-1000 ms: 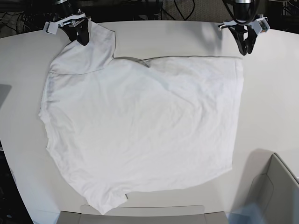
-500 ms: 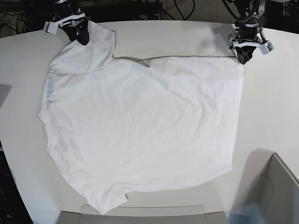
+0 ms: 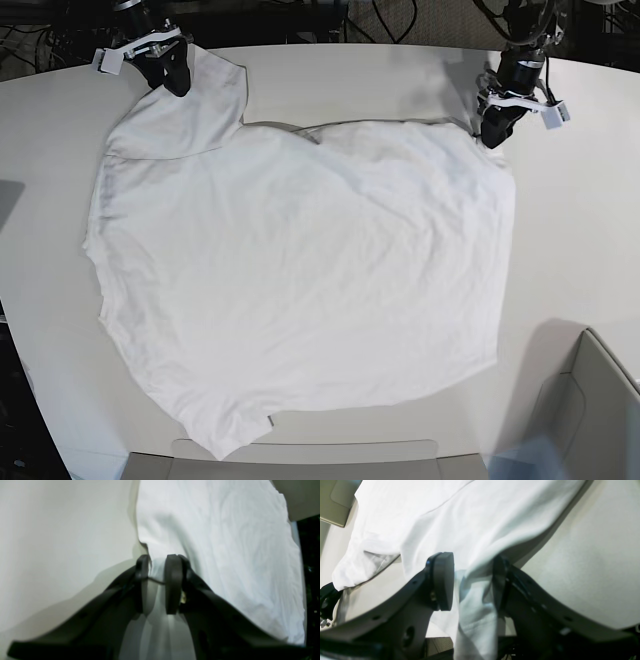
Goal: Fold the T-shirt properly
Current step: 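Lower the left gripper onto the opposite shoulder corner and grasp, then lift both held corners and pull the shirt toward the robot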
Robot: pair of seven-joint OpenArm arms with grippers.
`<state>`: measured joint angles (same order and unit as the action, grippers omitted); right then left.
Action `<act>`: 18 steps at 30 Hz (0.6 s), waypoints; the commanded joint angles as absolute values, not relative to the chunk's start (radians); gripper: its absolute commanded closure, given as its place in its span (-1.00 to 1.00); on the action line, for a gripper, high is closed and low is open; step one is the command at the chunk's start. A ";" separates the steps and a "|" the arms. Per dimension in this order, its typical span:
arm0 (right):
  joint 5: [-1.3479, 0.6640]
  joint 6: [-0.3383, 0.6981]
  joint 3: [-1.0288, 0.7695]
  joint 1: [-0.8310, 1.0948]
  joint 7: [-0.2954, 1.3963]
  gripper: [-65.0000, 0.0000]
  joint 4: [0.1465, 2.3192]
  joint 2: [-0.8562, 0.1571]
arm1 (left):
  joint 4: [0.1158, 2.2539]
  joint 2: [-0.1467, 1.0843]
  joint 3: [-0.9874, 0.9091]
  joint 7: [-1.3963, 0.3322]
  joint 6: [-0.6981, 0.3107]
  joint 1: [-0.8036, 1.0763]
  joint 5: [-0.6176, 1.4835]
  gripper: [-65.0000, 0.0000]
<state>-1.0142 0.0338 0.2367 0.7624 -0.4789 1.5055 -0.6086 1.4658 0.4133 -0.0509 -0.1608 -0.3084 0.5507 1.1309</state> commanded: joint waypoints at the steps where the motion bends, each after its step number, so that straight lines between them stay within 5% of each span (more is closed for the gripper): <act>1: -1.026 0.001 0.237 0.779 -0.424 0.22 1.501 -0.621 | 1.481 0.423 -0.056 -0.177 -0.329 0.536 1.139 0.58; 18: -1.024 0.001 0.243 0.765 -0.424 0.22 1.503 -0.621 | 1.497 0.427 -0.170 -0.308 -0.375 0.532 1.224 0.58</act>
